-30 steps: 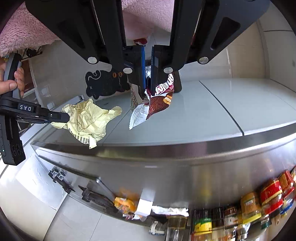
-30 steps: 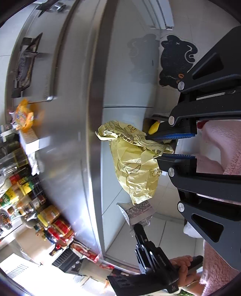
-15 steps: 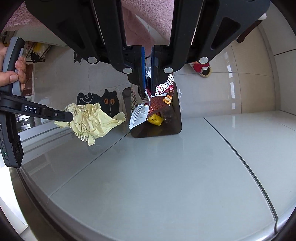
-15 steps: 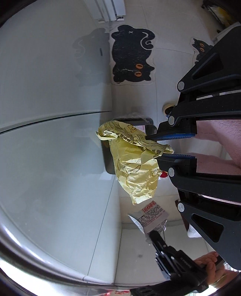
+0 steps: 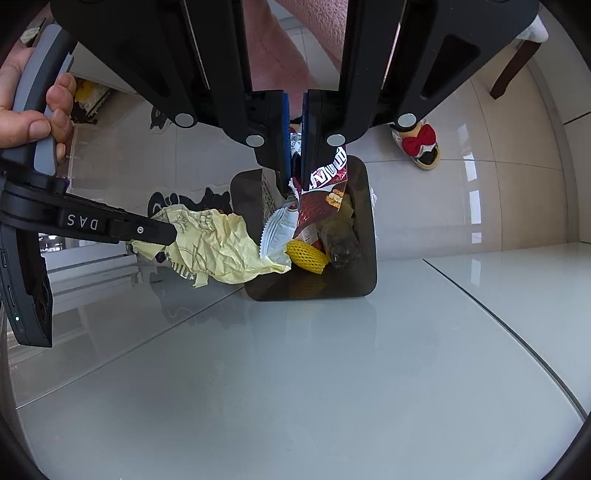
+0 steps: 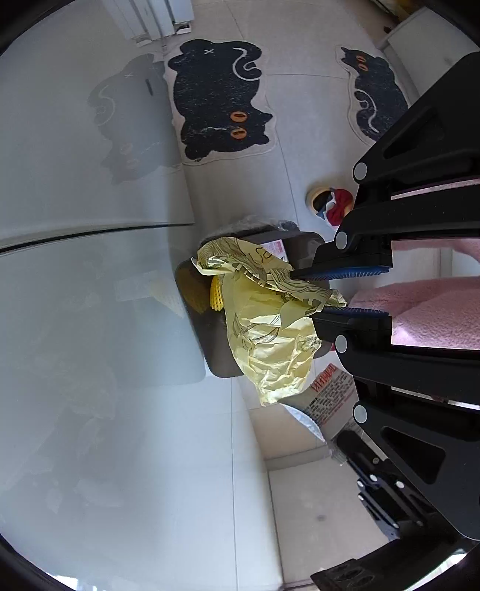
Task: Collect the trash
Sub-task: 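Carry the chip bag and yellow paper down over the floor bin, then open both tools to drop the chip bag and paper into the bin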
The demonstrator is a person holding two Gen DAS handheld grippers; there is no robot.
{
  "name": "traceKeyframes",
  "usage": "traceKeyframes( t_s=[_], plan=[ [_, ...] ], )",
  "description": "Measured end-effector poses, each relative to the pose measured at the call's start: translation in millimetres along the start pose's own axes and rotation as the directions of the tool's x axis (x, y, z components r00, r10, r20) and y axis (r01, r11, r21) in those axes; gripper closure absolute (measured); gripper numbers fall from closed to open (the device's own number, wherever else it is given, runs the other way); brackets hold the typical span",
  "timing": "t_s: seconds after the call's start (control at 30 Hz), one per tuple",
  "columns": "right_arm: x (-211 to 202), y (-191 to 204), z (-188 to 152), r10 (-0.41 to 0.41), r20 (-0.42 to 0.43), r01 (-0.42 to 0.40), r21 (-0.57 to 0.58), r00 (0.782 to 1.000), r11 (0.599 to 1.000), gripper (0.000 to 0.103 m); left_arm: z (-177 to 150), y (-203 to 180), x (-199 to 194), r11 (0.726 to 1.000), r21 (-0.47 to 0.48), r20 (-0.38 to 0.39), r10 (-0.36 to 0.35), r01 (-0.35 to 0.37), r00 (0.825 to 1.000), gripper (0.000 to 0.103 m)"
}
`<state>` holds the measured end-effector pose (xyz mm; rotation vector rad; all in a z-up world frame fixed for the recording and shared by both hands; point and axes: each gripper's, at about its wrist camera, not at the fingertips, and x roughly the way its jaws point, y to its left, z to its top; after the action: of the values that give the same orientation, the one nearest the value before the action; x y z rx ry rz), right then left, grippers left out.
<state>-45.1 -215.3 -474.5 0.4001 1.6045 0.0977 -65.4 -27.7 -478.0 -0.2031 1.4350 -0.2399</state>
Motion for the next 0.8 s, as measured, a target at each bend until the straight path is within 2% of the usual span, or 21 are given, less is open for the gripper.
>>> traceKeyframes(
  t_s=[0.13,0.33,0.47,0.6,0.63,0.67,0.7,0.73,0.8],
  plan=[
    [12.5,2.4,2.2,0.032,-0.019,-0.031,0.051,0.999,0.998,0.088,-0.8,0.8,15.9,1.0,-0.018,-0.027,-0.011,0.01,1.0,0.1],
    [25.5,16.0,8.7,0.054,-0.021,-0.053,0.052,0.998,0.997,0.088,-0.9,-0.1,24.7,0.999,-0.032,-0.033,-0.045,0.044,0.998,0.1],
    [33.9,22.9,13.7,0.05,-0.027,-0.048,0.051,0.998,0.998,0.086,4.0,5.5,31.9,0.998,-0.05,-0.041,-0.052,0.05,0.998,0.094],
    [43.1,25.0,19.0,0.046,-0.05,-0.043,0.062,0.998,0.997,0.083,8.6,10.3,34.7,0.997,-0.062,-0.057,-0.057,0.054,0.997,0.079],
    [44.8,25.4,19.9,0.042,-0.055,-0.038,0.066,0.998,0.997,0.079,10.0,10.8,35.9,0.996,-0.063,-0.063,-0.06,0.056,0.996,0.075],
    [45.9,25.5,20.5,0.05,-0.058,-0.046,0.076,0.997,0.996,0.066,10.9,11.3,36.7,0.996,-0.065,-0.069,-0.069,0.064,0.995,0.065],
    [45.9,25.3,20.6,0.056,-0.056,-0.051,0.087,0.997,0.995,0.055,12.0,11.3,37.4,0.995,-0.068,-0.071,-0.077,0.072,0.995,0.061],
    [44.8,25.1,20.7,0.061,-0.048,-0.056,0.094,0.997,0.994,0.034,12.5,10.2,36.1,0.995,-0.067,-0.072,-0.082,0.077,0.994,0.06],
    [42.1,26.7,21.0,0.06,-0.04,-0.056,0.092,0.997,0.994,0.032,13.4,9.5,35.2,0.994,-0.066,-0.072,-0.087,0.082,0.994,0.048]
  ],
)
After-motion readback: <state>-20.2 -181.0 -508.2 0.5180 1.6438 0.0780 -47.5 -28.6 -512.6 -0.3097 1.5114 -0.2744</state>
